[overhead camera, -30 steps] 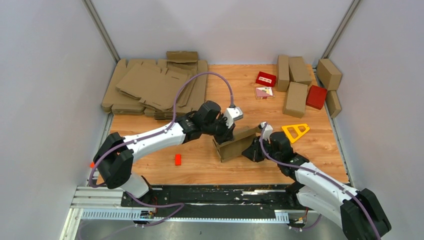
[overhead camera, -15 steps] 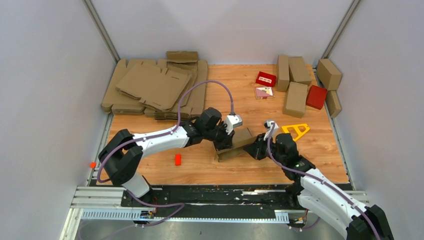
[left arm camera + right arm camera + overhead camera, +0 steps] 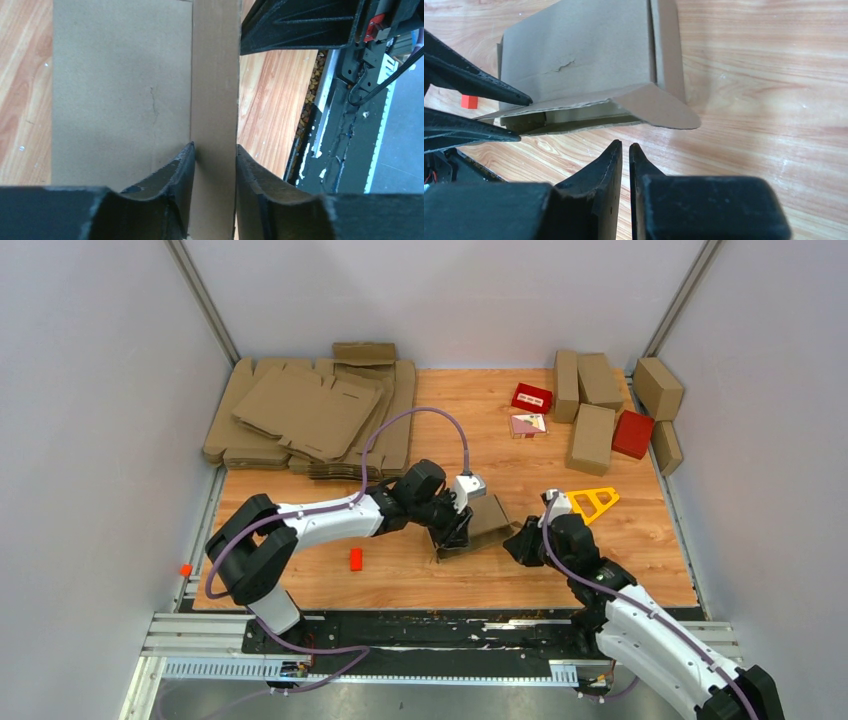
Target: Fold the paper box
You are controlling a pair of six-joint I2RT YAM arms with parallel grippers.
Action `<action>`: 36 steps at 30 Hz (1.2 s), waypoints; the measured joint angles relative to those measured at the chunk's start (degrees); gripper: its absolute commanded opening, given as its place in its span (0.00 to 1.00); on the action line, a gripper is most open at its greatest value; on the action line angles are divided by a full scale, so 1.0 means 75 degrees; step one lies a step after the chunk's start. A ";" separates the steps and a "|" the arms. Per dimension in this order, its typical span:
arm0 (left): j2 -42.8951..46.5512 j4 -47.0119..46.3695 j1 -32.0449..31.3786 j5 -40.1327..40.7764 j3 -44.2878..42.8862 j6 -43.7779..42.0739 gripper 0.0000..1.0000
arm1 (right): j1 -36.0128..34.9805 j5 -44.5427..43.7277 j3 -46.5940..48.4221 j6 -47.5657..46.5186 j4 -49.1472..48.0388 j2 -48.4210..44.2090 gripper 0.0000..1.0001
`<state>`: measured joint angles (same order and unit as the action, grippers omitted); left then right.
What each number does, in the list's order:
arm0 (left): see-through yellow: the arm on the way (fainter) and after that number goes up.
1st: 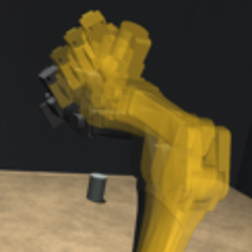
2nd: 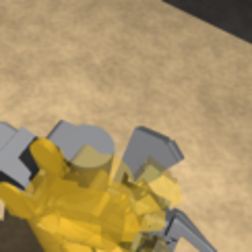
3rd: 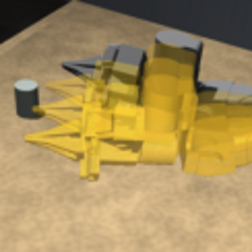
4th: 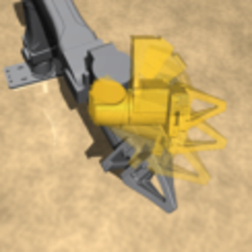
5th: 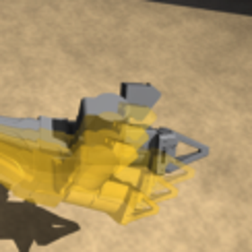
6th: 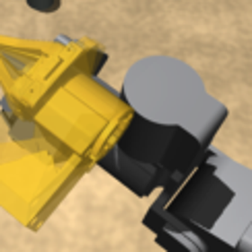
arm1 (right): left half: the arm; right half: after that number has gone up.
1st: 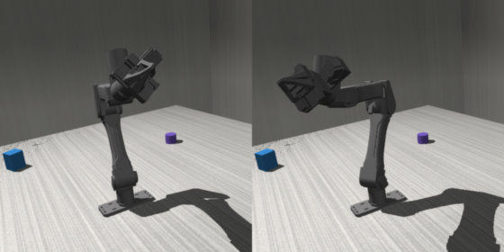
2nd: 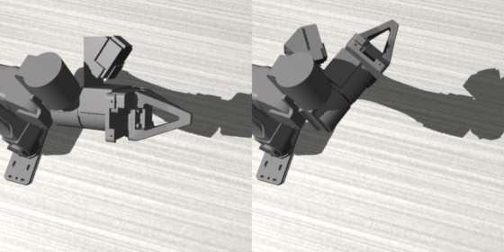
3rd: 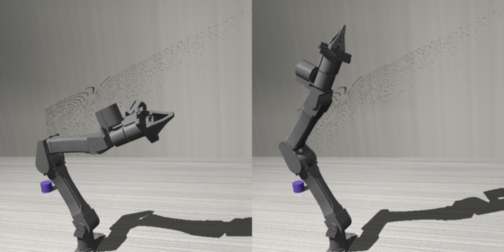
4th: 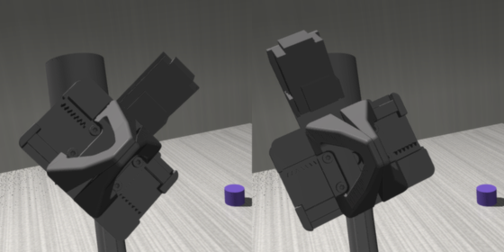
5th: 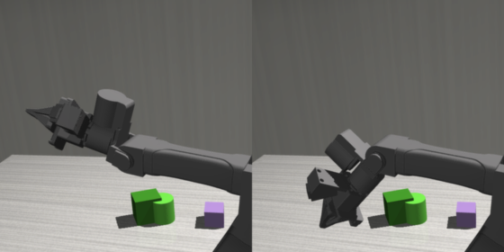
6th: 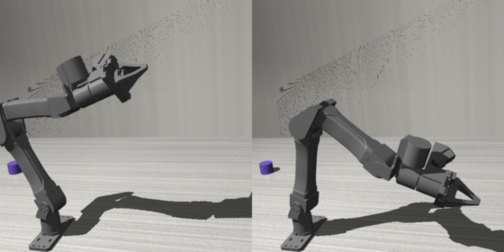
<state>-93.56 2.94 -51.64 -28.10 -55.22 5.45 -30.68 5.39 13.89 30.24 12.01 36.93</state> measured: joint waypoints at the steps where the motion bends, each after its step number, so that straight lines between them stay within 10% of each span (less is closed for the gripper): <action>1: 0.0000 0.0015 -0.0003 -0.0012 0.0000 0.0029 0.47 | 0.0000 -0.0061 0.0003 0.0035 0.0070 -0.0009 0.13; 16: 0.0472 0.0813 -0.0003 0.0271 -0.0676 0.0082 0.66 | 0.0000 0.0277 -0.0140 0.0828 -0.0402 0.0714 0.15; 28: 0.0644 0.0874 0.0766 0.1512 -0.0976 0.0221 0.26 | 0.0000 0.0737 -0.0233 0.1081 -0.1107 0.0991 0.12; 36: -0.0545 0.1131 0.0813 0.2192 -0.1209 -0.0070 0.30 | 0.0000 0.1160 -0.0510 0.1192 -0.1792 0.1457 0.09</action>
<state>-97.65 11.42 -45.54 -11.66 -64.29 4.93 -30.68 14.09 10.07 39.18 -1.43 47.86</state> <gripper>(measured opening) 0.239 0.099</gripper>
